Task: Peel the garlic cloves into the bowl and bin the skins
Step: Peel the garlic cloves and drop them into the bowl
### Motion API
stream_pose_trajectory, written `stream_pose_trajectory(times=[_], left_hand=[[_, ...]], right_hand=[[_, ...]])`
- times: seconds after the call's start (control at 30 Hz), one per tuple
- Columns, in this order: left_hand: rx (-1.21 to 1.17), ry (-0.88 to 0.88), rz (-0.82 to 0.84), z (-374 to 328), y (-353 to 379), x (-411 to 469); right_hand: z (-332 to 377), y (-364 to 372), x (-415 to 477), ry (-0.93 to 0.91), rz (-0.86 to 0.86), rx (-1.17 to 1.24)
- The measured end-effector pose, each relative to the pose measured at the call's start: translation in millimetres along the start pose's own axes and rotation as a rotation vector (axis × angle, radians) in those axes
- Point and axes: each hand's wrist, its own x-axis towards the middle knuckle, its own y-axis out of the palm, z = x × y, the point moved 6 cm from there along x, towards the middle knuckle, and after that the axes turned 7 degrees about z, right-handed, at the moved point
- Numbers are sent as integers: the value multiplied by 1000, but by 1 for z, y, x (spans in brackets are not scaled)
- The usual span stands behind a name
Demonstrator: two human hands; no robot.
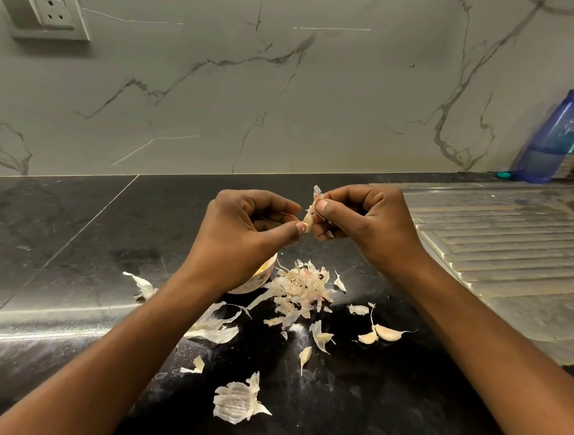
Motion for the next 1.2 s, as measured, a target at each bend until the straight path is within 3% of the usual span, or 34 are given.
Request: stream_pose_trajectory(times=[0.37, 0.7, 1.0, 1.2], left_hand=[[14, 12, 167, 0, 7, 3], [103, 63, 59, -2, -2, 2], [308, 166, -67, -14, -7, -3], [386, 229, -41, -17, -4, -4]], right_hand=[[7, -2, 0, -66, 59, -49], [2, 1, -1, -23, 16, 30], [-2, -3, -1, 117, 126, 98], [-6, 6, -1, 115, 197, -40]])
